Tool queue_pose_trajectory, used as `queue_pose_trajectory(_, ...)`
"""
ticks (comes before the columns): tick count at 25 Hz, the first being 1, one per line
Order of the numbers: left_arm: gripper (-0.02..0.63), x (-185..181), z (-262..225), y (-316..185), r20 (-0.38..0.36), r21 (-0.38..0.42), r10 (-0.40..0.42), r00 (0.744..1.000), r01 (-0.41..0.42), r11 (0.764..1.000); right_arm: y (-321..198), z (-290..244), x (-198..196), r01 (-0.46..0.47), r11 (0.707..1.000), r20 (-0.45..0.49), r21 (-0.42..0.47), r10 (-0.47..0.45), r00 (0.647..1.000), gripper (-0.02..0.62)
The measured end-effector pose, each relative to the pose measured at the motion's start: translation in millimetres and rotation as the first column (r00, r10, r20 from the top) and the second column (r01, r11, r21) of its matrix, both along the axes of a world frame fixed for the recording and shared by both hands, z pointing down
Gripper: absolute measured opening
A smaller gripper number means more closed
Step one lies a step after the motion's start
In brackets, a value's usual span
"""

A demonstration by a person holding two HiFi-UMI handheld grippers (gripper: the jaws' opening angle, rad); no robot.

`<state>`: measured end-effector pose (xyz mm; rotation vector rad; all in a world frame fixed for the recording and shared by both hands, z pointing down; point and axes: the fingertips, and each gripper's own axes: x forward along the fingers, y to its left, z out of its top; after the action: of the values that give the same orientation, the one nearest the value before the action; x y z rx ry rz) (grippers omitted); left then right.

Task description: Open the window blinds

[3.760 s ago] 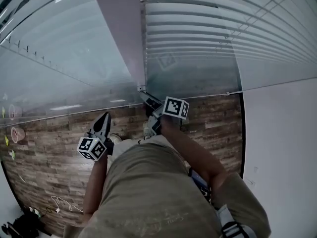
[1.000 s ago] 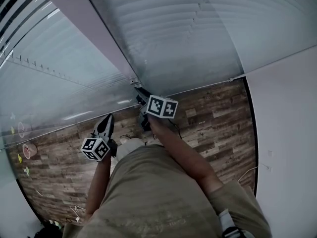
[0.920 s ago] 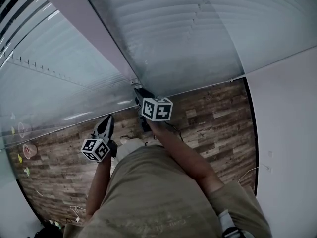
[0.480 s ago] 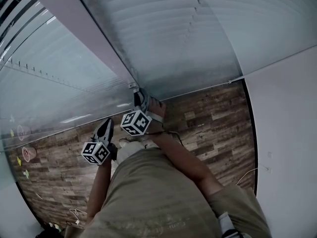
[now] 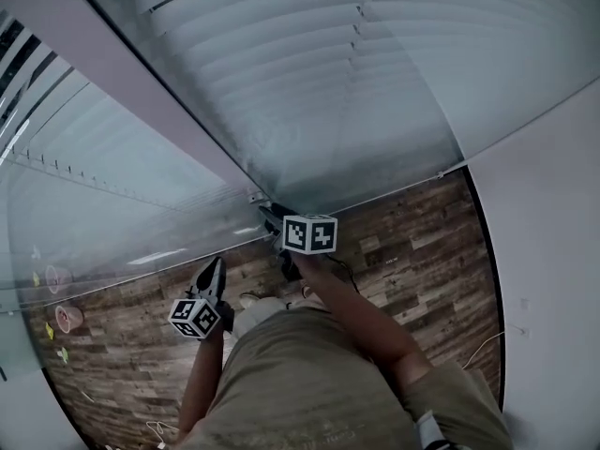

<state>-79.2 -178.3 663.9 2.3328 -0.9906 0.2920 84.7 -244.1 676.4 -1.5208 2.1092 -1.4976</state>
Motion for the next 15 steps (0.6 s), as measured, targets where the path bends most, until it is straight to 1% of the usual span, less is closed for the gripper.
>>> queue_pose_trajectory(1, 0.012, -1, -1, -1, 0.002, 0.001, 0.000, 1.000, 0.000, 1.000, -2, -1, 0, -0.010, 1.000, 0.044, 0.006, 0.010, 0.999, 0.156)
queue_pose_trajectory(2, 0.012, -5, -6, -6, 0.000, 0.000, -0.002, 1.000, 0.002, 1.000, -8, -4, -6, -0.011, 1.000, 0.060, 0.014, 0.010, 0.998, 0.136)
queue_pose_trajectory(3, 0.012, -11, -12, -11, -0.002, -0.003, -0.004, 1.000, 0.004, 1.000, -13, -9, -13, -0.006, 1.000, 0.039, 0.024, 0.005, 0.999, 0.132)
queue_pose_trajectory(4, 0.012, -16, -18, -15, -0.004, -0.005, -0.006, 1.000, 0.006, 1.000, -18, -14, -21, 0.006, 0.999, -0.035, 0.035, -0.005, 0.999, 0.130)
queue_pose_trajectory(5, 0.012, -21, -23, -19, -0.005, -0.008, -0.006, 1.000, 0.006, 1.000, -21, -20, -27, 0.029, 0.999, -0.169, 0.046, -0.021, 0.985, 0.130)
queue_pose_trajectory(6, 0.012, -25, -27, -22, -0.005, -0.009, -0.005, 1.000, 0.005, 1.000, -24, -26, -32, 0.060, 0.997, -0.346, 0.049, -0.040, 0.937, 0.131)
queue_pose_trajectory(7, 0.012, -26, -29, -24, -0.005, -0.010, -0.003, 1.000, 0.003, 1.000, -27, -31, -36, 0.097, 0.994, -0.528, 0.044, -0.059, 0.847, 0.132)
queue_pose_trajectory(8, 0.012, -25, -29, -25, -0.006, -0.010, -0.001, 1.000, 0.001, 1.000, -28, -33, -37, 0.131, 0.991, -0.673, 0.036, -0.073, 0.736, 0.132)
queue_pose_trajectory(9, 0.012, -22, -28, -24, -0.006, -0.009, 0.001, 1.000, -0.001, 1.000, -27, -32, -36, 0.158, 0.987, -0.761, 0.032, -0.078, 0.643, 0.132)
queue_pose_trajectory(10, 0.012, -16, -24, -21, -0.006, -0.007, 0.002, 1.000, -0.002, 1.000, -24, -27, -32, 0.174, 0.984, -0.795, 0.035, -0.078, 0.602, 0.132)
queue_pose_trajectory(11, 0.012, -10, -19, -17, -0.005, -0.005, 0.002, 1.000, -0.002, 1.000, -20, -22, -27, 0.180, 0.983, -0.791, 0.042, -0.077, 0.608, 0.132)
queue_pose_trajectory(13, 0.012, 0, -10, -10, -0.002, -0.004, 0.004, 1.000, -0.004, 1.000, -14, -14, -18, 0.176, 0.983, -0.743, 0.056, -0.077, 0.665, 0.132)
queue_pose_trajectory(15, 0.012, 1, -10, -9, -0.003, -0.008, 0.007, 1.000, -0.007, 1.000, -13, -14, -18, 0.163, 0.984, -0.690, 0.071, -0.070, 0.721, 0.132)
